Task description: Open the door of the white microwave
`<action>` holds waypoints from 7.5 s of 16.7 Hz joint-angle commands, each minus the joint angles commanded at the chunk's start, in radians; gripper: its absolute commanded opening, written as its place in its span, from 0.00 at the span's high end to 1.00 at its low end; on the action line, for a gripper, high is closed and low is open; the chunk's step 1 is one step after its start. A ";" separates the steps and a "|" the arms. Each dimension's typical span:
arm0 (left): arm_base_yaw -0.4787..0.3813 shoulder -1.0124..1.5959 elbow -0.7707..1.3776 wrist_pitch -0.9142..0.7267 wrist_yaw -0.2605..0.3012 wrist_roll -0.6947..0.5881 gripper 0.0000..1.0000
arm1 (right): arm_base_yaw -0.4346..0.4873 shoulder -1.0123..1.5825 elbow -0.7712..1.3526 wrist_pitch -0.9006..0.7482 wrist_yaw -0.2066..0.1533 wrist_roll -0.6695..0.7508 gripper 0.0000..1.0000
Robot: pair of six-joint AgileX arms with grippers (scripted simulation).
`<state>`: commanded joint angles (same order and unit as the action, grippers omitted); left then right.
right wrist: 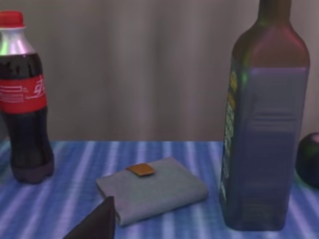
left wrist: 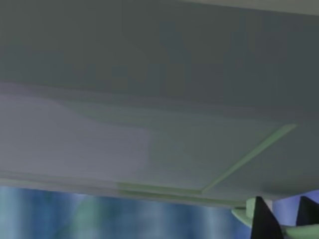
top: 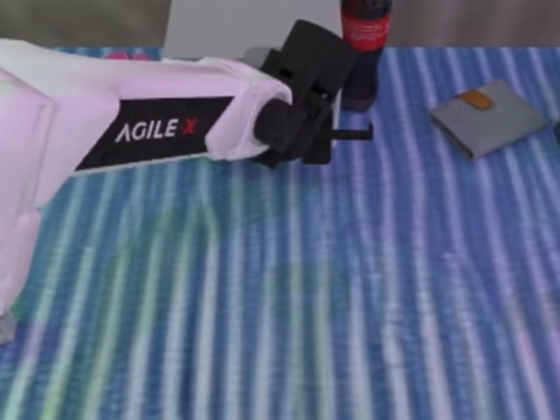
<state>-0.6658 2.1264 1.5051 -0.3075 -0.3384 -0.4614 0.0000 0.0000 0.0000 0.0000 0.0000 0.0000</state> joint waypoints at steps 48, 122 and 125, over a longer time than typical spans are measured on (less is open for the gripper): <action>0.001 -0.040 -0.066 0.044 0.046 0.051 1.00 | 0.000 0.000 0.000 0.000 0.000 0.000 0.00; 0.039 -0.150 -0.239 0.143 0.159 0.209 1.00 | 0.000 0.000 0.000 0.000 0.000 0.000 0.00; 0.039 -0.150 -0.239 0.143 0.159 0.209 1.00 | 0.000 0.000 0.000 0.000 0.000 0.000 0.00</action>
<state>-0.6264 1.9765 1.2660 -0.1648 -0.1797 -0.2520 0.0000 0.0000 0.0000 0.0000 0.0000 0.0000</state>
